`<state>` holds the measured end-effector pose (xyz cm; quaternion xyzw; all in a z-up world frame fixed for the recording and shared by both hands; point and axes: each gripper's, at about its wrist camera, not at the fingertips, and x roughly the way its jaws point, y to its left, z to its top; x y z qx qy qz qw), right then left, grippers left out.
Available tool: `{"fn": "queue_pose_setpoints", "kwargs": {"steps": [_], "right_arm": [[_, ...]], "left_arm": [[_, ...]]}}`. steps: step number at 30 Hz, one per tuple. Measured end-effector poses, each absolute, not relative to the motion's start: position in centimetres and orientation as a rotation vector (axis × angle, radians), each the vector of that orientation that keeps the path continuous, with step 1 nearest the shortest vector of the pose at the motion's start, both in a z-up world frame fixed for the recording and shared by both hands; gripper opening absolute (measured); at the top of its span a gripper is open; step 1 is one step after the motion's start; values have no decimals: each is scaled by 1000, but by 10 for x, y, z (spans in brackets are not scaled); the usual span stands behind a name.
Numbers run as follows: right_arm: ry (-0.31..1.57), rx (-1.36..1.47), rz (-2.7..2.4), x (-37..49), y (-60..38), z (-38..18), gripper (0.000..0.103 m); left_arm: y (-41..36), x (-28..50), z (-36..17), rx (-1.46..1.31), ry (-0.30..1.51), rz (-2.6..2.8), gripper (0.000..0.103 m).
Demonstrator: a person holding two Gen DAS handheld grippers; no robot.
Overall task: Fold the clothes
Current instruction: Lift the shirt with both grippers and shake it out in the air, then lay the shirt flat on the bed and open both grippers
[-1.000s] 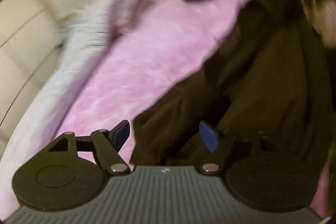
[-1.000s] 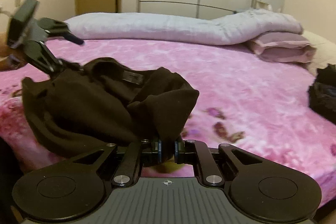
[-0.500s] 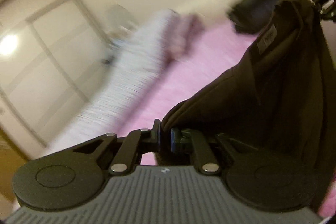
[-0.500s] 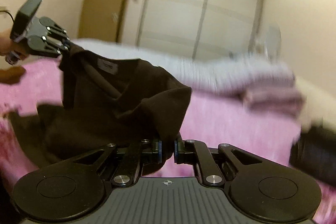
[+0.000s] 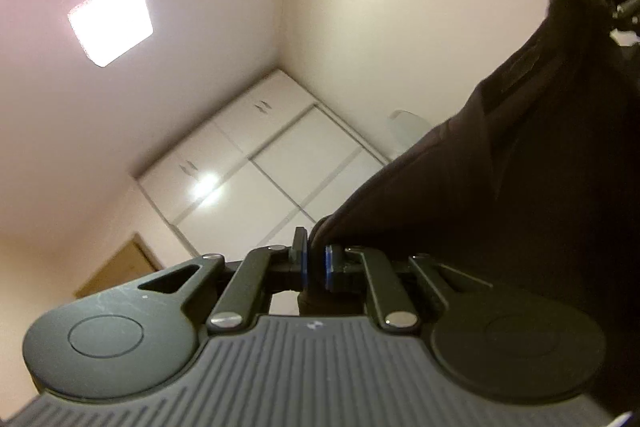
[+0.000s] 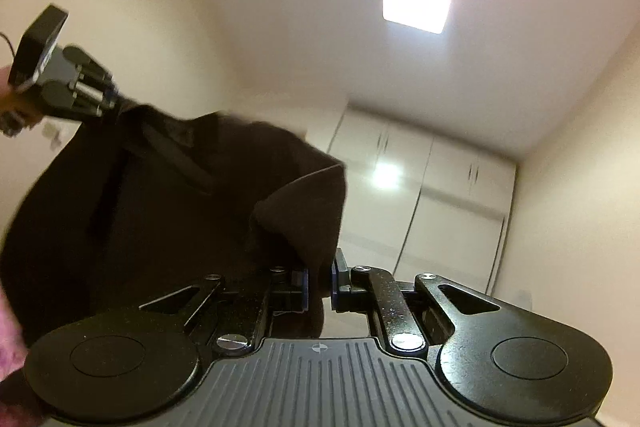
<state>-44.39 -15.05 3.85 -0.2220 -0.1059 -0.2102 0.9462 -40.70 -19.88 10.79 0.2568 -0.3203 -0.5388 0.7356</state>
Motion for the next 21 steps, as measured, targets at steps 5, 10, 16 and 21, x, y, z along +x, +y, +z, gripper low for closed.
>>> {"fn": "queue_pose_setpoints", "kwargs": {"steps": [5,10,16,21], "right_arm": [[-248,-530,-420,-402,-171,70,8],[-116,-505,-418,-298,-233,41,8],[204,-447,-412,-121,-326,-99,8],[501,-326,-393,4,-397,-235,21]], "left_arm": [[-227,-385,122,538,-680,-1163,8],[-333,-323,58,603,-495,-1218,11],[-508,-227,-107,750,-153,-1240,12],[-604,-154,-250,722,288,-1191,25]]}}
